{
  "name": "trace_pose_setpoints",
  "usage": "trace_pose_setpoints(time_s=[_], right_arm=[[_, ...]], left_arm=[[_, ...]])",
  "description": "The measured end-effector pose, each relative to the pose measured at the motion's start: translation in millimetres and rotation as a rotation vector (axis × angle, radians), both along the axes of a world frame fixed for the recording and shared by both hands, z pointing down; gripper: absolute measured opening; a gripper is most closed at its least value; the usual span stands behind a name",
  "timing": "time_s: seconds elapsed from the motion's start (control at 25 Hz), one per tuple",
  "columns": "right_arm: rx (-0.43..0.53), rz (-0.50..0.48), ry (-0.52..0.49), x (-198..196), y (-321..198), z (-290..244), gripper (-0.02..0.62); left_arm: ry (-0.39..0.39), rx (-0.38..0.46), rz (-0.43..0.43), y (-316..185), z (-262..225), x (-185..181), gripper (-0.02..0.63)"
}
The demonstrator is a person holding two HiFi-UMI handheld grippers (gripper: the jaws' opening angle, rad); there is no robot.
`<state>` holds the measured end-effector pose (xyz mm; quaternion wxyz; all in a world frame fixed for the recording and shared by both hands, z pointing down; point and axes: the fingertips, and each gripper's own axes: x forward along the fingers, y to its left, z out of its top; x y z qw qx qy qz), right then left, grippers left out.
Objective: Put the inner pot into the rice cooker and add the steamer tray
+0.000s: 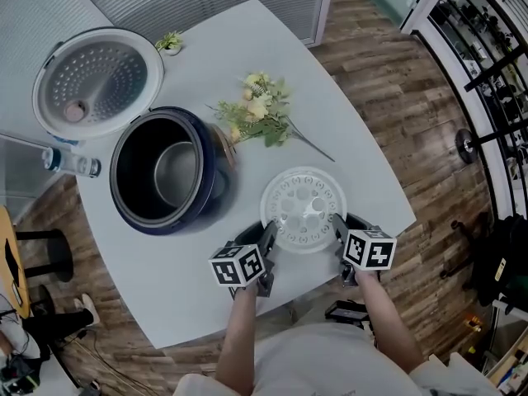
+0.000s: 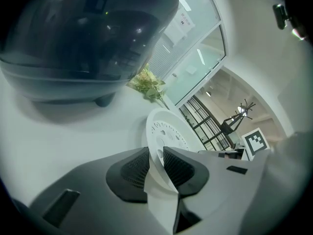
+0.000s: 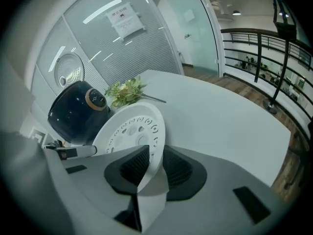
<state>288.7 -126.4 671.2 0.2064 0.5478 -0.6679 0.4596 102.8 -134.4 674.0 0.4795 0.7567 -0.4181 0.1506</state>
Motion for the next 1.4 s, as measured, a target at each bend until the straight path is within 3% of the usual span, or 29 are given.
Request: trace_pose_setpoints(time_s=[0.32, 1.0, 1.4], right_arm=[[0.023, -0.002, -0.012, 2, -6, -17, 0.095], [0.190, 0.032, -0.052, 8, -26, -104, 0.089], [0.348, 0.086, -0.134, 11, -43, -176, 0.080]], left_arm=[[0.006, 0.018, -0.010, -2, -15, 1, 0.092], [0.021, 0.164, 0.007, -24, -95, 7, 0.092], [0.004, 0.329, 0.029, -41, -176, 10, 0.094]])
